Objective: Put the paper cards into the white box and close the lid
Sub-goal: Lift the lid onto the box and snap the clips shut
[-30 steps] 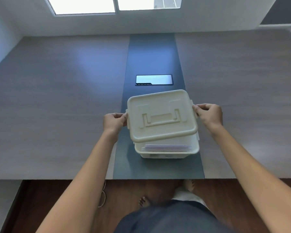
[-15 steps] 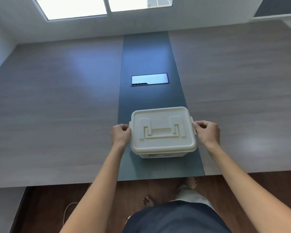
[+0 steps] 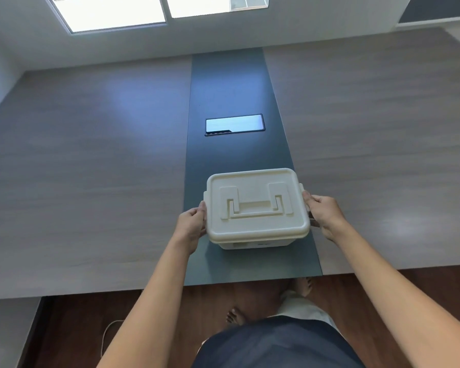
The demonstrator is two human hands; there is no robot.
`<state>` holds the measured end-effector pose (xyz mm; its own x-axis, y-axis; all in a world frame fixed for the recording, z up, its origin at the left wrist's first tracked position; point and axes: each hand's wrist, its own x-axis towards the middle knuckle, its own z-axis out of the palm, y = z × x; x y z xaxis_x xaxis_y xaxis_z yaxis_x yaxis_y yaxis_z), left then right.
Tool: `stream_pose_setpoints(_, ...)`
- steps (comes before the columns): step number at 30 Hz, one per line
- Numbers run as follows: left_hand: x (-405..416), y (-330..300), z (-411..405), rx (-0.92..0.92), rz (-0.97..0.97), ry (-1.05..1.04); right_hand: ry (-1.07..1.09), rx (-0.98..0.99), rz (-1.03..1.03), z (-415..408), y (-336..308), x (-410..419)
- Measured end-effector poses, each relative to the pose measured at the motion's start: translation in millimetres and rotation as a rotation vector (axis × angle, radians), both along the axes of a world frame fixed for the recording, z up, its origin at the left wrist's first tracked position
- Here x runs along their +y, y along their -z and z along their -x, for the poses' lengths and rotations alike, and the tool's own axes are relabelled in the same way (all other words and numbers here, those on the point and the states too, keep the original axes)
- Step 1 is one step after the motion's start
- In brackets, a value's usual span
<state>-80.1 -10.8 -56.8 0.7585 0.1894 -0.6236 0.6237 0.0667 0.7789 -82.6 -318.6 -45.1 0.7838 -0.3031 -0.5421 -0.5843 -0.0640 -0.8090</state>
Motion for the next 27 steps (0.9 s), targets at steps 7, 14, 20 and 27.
stream_pose_setpoints(7, 3, 1, -4, 0.034, 0.148, -0.122, 0.077, 0.108, -0.480, -6, 3, -13)
stream_pose_setpoints(14, -3, 0, -5, -0.189, -0.132, -0.086, 0.150, -0.144, -0.017, -9, 7, -2)
stream_pose_setpoints(20, -7, 1, -3, -0.288, -0.384, -0.005, 0.104, -0.252, 0.321, -1, -3, 11)
stream_pose_setpoints(27, -11, -3, -3, -0.307, -0.528, -0.071, 0.096, -0.321, 0.450, -2, -1, 10)
